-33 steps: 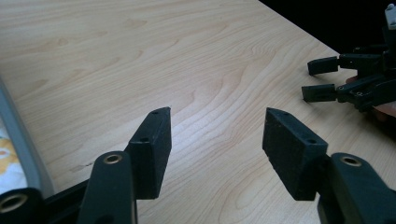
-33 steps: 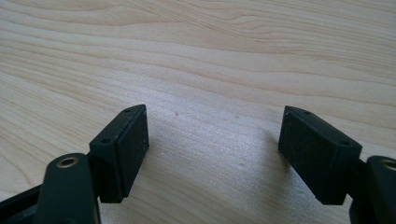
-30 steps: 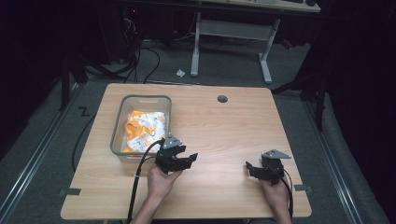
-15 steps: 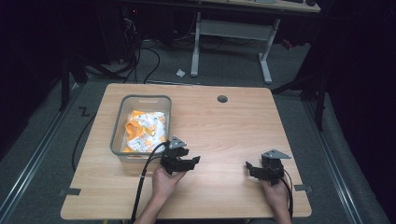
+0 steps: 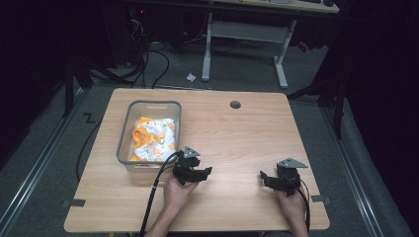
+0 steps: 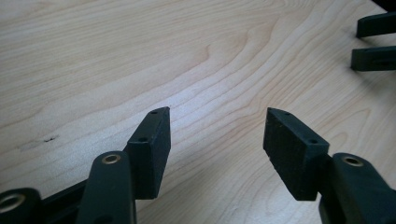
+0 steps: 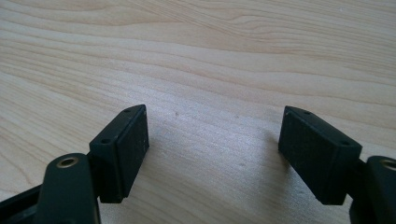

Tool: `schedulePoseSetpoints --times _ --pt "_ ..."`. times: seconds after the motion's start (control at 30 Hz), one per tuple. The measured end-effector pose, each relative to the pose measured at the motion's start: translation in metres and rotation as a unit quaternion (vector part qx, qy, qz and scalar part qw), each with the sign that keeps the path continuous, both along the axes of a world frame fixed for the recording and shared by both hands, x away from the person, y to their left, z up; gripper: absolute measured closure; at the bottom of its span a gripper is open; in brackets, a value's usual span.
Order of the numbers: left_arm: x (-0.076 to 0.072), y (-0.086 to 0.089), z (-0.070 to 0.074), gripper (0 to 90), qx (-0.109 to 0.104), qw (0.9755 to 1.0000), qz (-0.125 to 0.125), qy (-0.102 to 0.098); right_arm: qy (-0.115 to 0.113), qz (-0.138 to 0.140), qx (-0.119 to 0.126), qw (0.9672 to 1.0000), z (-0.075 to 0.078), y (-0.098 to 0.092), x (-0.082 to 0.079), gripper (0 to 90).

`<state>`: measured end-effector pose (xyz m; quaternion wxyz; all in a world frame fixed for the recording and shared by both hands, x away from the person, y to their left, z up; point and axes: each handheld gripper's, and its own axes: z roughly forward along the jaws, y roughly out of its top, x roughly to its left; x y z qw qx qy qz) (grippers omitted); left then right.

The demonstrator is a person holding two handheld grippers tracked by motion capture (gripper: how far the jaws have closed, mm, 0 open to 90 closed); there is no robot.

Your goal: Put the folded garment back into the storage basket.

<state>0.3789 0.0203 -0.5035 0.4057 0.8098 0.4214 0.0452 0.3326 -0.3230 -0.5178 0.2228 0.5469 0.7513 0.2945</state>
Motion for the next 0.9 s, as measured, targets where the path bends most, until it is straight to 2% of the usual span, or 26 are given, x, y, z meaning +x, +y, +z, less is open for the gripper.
schedulePoseSetpoints --times 0.2,0.33,0.5,0.6,0.63,0.8,0.87,0.9 --pt "0.002 -0.005 -0.010 41.6 0.020 0.9998 0.001 0.000 0.000 0.000 0.000 1.0000 0.000 0.000 0.000 24.4" --pt "0.003 -0.007 -0.013 41.6 0.026 0.9997 0.001 -0.001 0.000 0.000 0.000 1.0000 0.000 0.000 0.000 24.4" --pt "0.003 -0.009 -0.015 41.4 0.027 0.9996 0.003 -0.012 0.000 0.000 0.000 1.0000 0.000 0.000 0.000 24.4" --pt "0.002 -0.011 -0.016 41.0 0.042 0.9986 0.002 -0.031 0.000 0.000 0.000 1.0000 0.000 0.000 0.000 24.4" --pt "0.002 -0.011 -0.016 40.7 0.042 0.9986 0.002 -0.031 0.000 0.000 0.000 1.0000 0.000 0.000 0.000 24.4" --pt "-0.003 -0.016 -0.021 38.0 0.067 0.9949 -0.004 -0.075 0.000 0.000 0.000 1.0000 0.000 0.000 0.000 24.4" --pt "-0.005 -0.019 -0.021 37.1 0.079 0.9936 -0.006 -0.081 0.000 0.000 0.000 1.0000 0.000 0.000 0.000 24.4" --pt "-0.005 -0.019 -0.021 36.3 0.078 0.9937 -0.004 -0.081 0.000 0.000 0.000 1.0000 0.000 0.000 0.000 24.4"
